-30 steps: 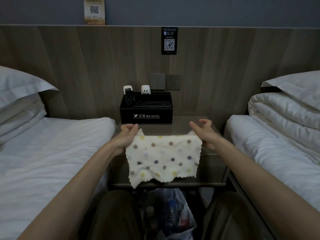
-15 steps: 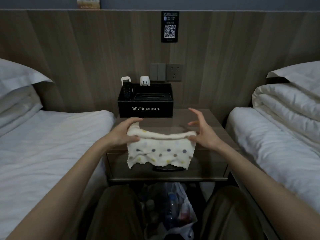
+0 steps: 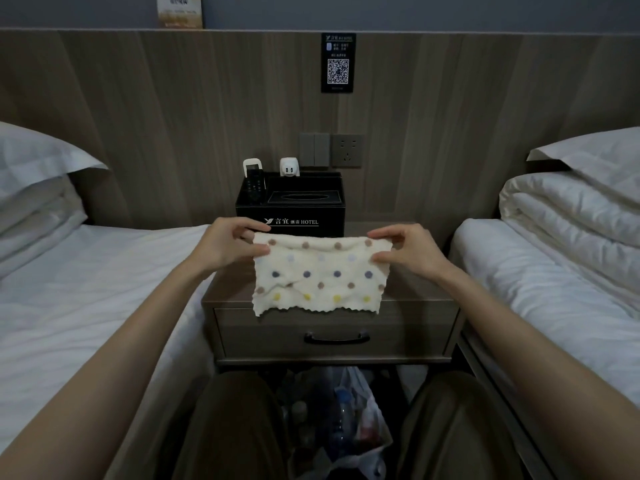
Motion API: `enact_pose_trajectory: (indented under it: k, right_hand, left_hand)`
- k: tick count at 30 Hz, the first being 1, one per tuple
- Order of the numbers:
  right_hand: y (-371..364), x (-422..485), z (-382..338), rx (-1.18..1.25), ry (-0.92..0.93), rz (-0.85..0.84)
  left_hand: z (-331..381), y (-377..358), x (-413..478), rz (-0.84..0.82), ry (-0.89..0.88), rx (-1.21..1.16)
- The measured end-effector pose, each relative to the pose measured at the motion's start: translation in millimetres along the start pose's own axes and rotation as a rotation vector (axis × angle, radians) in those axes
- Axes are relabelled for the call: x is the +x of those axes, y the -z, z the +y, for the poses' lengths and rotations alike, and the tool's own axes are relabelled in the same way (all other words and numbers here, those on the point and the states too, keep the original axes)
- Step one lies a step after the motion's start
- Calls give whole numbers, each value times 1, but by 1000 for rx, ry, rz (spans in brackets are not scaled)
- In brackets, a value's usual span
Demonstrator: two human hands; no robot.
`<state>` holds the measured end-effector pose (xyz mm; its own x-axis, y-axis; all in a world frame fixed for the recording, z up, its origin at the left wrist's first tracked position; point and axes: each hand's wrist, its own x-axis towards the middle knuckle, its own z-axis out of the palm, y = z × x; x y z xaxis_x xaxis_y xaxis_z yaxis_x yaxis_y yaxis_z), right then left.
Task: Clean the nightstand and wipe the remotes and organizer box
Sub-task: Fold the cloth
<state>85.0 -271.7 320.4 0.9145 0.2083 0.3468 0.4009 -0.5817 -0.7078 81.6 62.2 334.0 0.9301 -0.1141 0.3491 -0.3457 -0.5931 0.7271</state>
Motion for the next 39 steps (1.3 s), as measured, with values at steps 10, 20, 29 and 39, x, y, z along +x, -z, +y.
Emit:
enact_pose_trajectory:
  k: [10,20,29,39]
  right_hand:
    - [20,3,-13,-239,109,133]
    - [64,59,-63,341,-126,362]
    - [107,134,-89,385,-117,483]
    - [145,229,-66,-326,118,641]
  left_hand:
    - [8,11,3,62,33,75]
    - [69,28,53,104,198,-555]
    - [115,44,143,242,115,-504]
    - [130,66,258,307,-108,-50]
